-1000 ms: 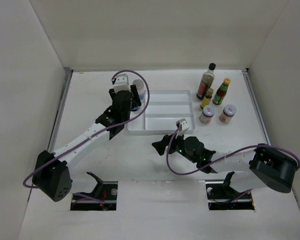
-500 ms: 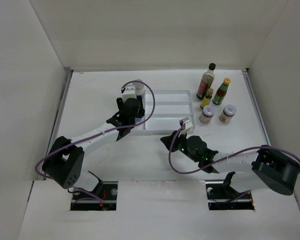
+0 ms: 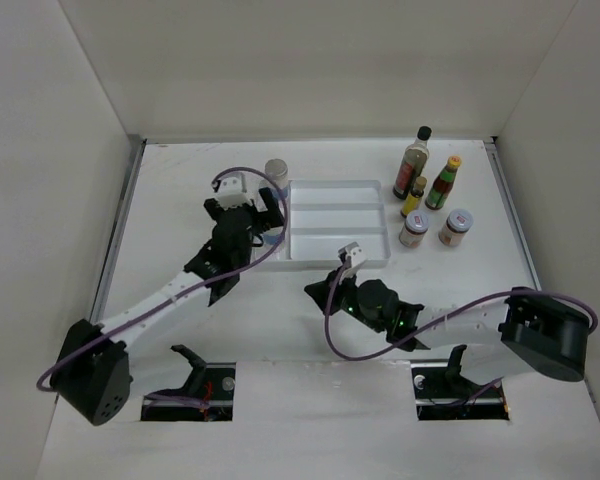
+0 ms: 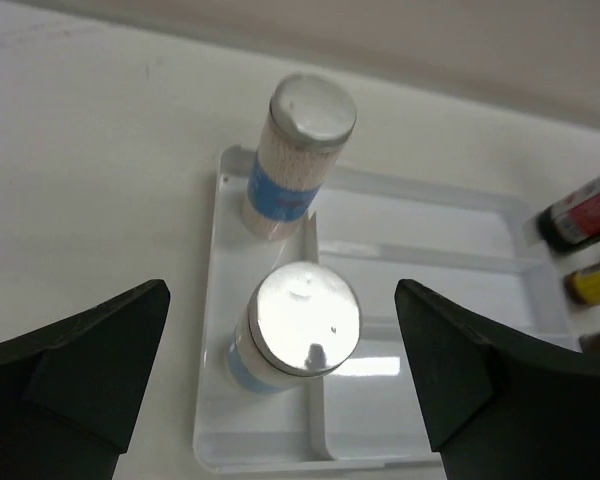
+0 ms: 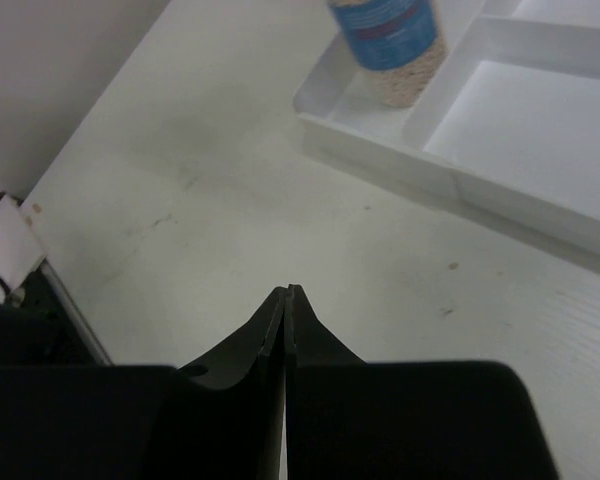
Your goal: Organize the condiment bottles
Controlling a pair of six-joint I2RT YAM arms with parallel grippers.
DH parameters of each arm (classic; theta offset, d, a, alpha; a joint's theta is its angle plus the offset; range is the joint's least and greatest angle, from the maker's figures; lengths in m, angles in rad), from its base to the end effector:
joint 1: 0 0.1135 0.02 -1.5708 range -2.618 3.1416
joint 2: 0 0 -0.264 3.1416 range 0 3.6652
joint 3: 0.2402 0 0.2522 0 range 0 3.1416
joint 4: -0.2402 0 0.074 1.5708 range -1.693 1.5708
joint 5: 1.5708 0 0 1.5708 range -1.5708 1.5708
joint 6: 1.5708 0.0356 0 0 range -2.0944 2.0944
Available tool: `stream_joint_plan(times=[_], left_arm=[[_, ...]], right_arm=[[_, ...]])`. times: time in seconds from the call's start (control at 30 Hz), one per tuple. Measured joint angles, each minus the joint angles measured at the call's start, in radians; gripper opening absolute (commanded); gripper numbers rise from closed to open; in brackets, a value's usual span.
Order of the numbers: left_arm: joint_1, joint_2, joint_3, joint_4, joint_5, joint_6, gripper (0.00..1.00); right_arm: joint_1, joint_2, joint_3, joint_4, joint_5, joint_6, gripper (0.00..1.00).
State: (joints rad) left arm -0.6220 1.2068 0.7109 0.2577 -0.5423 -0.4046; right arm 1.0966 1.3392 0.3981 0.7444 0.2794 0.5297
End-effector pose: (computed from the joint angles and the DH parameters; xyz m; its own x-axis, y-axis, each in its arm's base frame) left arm 0.2314 -0.1433 0.2718 -0.2123 -0.2627 -0.9412 0.0086 0.9627 -0.2706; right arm 0.1267 0.2253 0.1867 -0.4467 0.1933 -0.8735 -0.5863 0.6743 0.4490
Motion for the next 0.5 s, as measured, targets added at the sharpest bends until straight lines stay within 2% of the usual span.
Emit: stream_joint_plan(times=[0.13,0.27,0.4,0.5], left_arm=[[0.056,-0.182,-0.09,0.122,-0.012,-0.003,1.0],[0.134,-0.33,-0.225,0.225,-0.092,-0.041,1.0],[0.193,-0.355,-0.354,0.262,-0.142,-0.13,1.0],[0.201,-0.276,-0.393,0.264,-0.127,-0.197,1.0]], right_arm=[[0.057,0.012,0.063,-0.042,0.006,-0.037,0.04],[0.027,0.012,0.197,-0.174,0.029,-0.07,0.09],[-0.095,0.023,0.416,-0.315,0.066,-0.113,0.27],[-0.226,0.065,0.588,-0.373,0.119,-0.163,0.45]])
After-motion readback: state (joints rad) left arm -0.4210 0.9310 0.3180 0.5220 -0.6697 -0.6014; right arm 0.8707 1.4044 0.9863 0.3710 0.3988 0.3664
